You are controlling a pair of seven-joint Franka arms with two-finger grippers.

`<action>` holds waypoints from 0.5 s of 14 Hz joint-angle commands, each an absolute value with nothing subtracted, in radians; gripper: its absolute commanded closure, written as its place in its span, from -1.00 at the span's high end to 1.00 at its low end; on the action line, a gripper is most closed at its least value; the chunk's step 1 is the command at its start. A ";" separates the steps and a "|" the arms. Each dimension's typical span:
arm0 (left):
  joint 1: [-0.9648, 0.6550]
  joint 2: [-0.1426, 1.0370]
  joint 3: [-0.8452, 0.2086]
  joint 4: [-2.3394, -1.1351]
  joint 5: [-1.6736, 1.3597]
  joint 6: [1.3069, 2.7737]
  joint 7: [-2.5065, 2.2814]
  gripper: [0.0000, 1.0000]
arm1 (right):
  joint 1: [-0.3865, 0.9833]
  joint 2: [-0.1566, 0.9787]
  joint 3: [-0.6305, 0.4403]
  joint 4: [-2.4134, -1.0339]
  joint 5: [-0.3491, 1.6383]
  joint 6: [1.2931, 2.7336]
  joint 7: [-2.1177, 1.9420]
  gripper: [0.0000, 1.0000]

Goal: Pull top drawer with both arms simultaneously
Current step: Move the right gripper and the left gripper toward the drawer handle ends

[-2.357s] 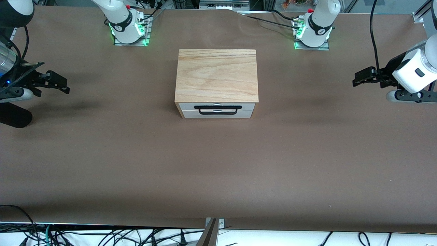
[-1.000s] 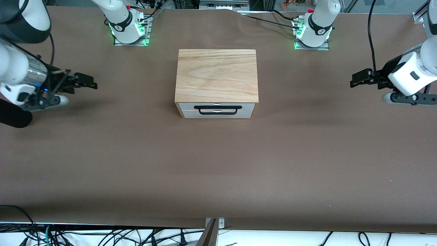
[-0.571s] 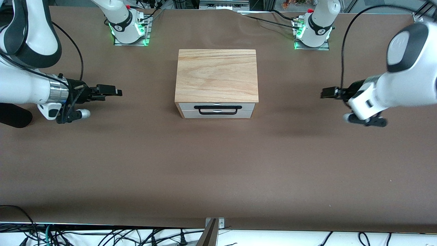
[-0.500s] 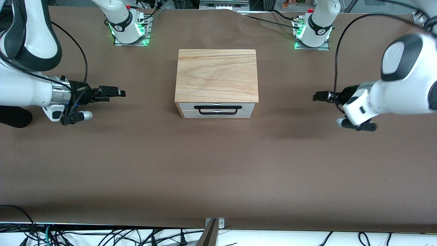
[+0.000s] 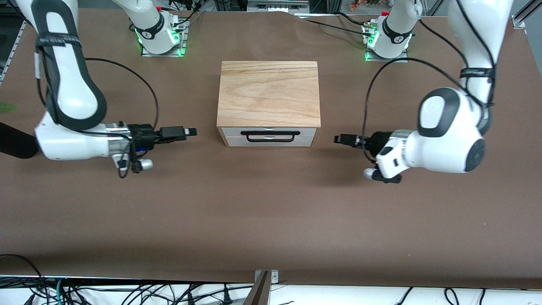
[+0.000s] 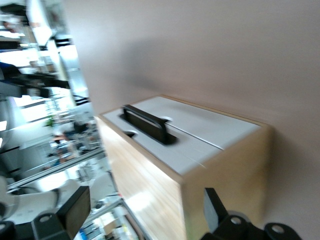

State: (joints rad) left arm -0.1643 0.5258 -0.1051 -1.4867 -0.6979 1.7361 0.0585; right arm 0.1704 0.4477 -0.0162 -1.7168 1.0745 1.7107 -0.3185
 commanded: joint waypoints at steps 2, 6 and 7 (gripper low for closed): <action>-0.182 0.649 -0.100 -1.470 -0.937 1.807 0.363 1.00 | 0.221 0.501 -0.020 -1.781 1.292 1.775 -0.567 1.00; -0.187 0.690 -0.100 -1.502 -1.052 1.815 0.562 1.00 | 0.247 0.610 -0.018 -1.828 1.514 1.773 -0.912 1.00; -0.187 0.695 -0.100 -1.531 -1.098 1.815 0.612 1.00 | 0.248 0.626 -0.017 -1.833 1.523 1.773 -0.935 1.00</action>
State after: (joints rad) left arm -0.1861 0.6939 -0.1026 -1.4951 -1.0214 1.8092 0.5057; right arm 0.2473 0.5958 -0.0160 -1.8244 1.4720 1.7784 -0.8477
